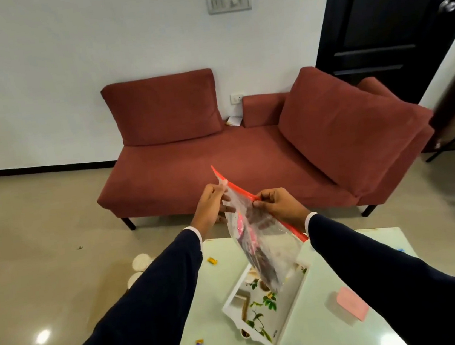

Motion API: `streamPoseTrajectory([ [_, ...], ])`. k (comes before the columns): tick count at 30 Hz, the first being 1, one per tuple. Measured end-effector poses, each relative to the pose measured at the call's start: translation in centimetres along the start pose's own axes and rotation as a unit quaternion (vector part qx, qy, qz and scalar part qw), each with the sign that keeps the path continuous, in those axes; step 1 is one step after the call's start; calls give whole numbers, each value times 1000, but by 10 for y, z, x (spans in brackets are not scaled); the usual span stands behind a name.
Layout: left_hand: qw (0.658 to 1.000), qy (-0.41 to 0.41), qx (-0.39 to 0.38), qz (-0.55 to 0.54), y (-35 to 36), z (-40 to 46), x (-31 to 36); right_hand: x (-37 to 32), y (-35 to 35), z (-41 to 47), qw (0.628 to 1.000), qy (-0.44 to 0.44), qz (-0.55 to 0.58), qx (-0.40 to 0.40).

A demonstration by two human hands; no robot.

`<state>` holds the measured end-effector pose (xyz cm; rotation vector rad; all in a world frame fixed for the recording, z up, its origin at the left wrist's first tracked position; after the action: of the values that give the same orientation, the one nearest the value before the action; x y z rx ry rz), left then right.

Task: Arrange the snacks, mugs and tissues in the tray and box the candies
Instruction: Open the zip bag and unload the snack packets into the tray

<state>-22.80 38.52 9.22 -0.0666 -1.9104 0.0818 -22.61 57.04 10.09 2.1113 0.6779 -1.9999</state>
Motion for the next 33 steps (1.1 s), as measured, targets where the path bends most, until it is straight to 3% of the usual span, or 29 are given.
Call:
streamPoseTrajectory([
  [7,995,-64,-67,35,6,3,-8,-14,25,6,980,-26,-197,23],
  [14,999,0,-40,-2,-9,-6,-22,-6,45,-4,999,24,-6,28],
  [24,994,46,-100,11,-3,-17,-28,-23,53,10,984,-43,-148,94],
  [33,997,37,-47,-58,6,-9,-16,-16,30,12,989,-40,-132,59],
])
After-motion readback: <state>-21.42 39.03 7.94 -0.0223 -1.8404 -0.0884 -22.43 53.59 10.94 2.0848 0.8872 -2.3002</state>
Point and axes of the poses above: each hand's wrist, its own z-axis towards the middle knuckle, its own y-axis out of the palm, x = y × z, the point moved 7 cm from there along z, towards the middle knuckle, and after that the axes turned 5 degrees about -y, right-handed, at the moved point
